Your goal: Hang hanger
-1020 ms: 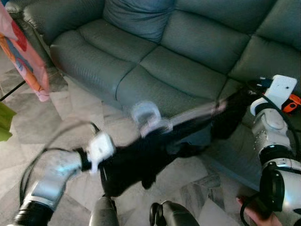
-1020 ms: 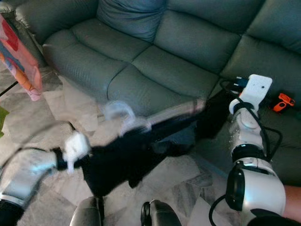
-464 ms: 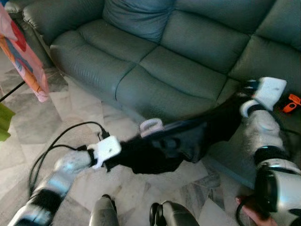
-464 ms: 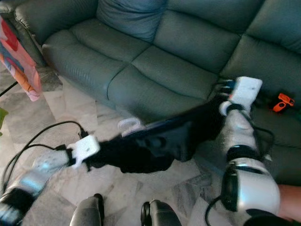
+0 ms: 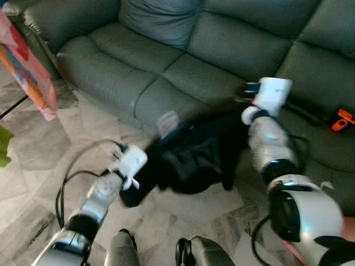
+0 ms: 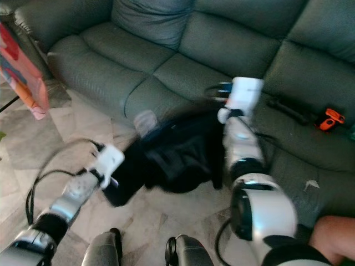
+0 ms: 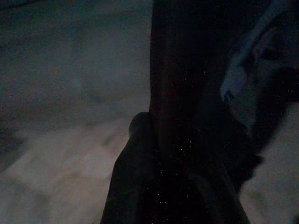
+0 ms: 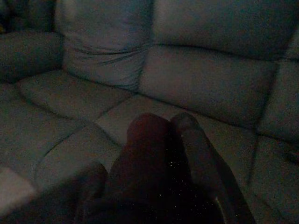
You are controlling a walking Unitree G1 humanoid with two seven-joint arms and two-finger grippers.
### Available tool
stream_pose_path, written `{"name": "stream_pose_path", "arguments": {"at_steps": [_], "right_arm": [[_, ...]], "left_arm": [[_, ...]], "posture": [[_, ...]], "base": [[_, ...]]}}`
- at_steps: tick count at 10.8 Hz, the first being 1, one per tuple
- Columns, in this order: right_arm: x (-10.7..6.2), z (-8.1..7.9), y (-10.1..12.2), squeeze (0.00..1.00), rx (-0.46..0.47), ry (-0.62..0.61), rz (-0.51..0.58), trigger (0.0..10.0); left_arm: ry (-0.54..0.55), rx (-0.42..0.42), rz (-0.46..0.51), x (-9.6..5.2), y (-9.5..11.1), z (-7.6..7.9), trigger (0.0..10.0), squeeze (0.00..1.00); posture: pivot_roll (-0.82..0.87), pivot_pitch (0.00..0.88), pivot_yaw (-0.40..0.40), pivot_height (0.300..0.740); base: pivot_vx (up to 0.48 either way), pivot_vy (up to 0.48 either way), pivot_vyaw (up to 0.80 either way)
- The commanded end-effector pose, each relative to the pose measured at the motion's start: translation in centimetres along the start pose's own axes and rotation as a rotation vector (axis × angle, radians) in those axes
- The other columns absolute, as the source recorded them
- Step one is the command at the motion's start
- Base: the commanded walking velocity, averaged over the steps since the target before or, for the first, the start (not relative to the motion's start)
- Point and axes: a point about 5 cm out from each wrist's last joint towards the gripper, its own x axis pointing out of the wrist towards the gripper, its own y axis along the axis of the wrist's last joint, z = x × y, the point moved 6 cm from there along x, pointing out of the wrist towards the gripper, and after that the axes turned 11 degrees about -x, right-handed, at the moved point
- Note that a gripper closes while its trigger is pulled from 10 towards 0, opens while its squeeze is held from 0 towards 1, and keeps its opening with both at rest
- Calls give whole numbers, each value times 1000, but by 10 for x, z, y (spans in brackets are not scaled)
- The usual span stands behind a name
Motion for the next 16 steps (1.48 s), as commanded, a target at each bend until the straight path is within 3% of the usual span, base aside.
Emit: {"name": "stream_pose_path", "arguments": {"at_steps": [1,2,3,4,5,6,7,8,9,10,11,12,13,16], "right_arm": [[4,-1,18,0,5,9,65,0],[4,-18,19,0,-17,62,78,0],[1,-33,15,0,-6,103,74,0],[-3,-52,13,0,27,178,86,0],[-15,-88,-2,0,59,338,45,0],[-25,-110,-16,0,66,442,-2,0],[-44,-136,-34,0,50,580,-49,0],[-72,-168,-55,0,40,793,-128,0],[-96,-183,-77,0,-43,940,-198,0],[-117,-188,-96,0,-138,1046,-247,0],[-121,-178,-113,0,-270,1026,-270,10000],[-102,-158,-98,1000,-318,871,-155,10000],[-99,-151,-87,1000,-314,842,-83,10000],[-94,-105,-66,1000,-462,665,94,10000]], "left_arm": [[158,-55,-8,-4,-4,-32,0,0],[284,-121,-4,-5,-3,-53,0,0],[321,-196,24,-4,3,-58,196,0],[283,-244,60,1,11,-49,1020,0],[248,-277,101,6,22,-36,1569,0],[195,-330,132,10,30,-23,2275,0],[145,-349,169,13,41,-9,2314,0],[118,-364,182,16,48,-1,2510,0],[111,-375,188,17,50,0,2510,0],[112,-382,188,17,50,-1,2471,0],[113,-390,192,17,51,-4,2549,0],[122,-381,196,16,51,-10,2510,0],[127,-382,193,15,49,-13,2314,0],[127,-387,174,14,45,-21,2039,0]], "posture": [[21,151,-97,740],[23,148,-102,740],[24,147,-106,740],[24,148,-108,740],[18,150,-107,740],[16,151,-108,740],[16,153,-109,740],[14,152,-108,740],[14,152,-108,740],[13,153,-109,740],[17,153,-110,740],[19,154,-108,740],[17,155,-107,740],[2,162,-103,740]], "base": [[0,0,0],[0,0,0],[0,0,0],[0,0,0],[0,0,0],[0,0,0],[0,0,0],[0,0,0],[0,0,0],[0,0,0],[0,0,0],[0,0,0],[0,0,0],[0,0,0]]}}
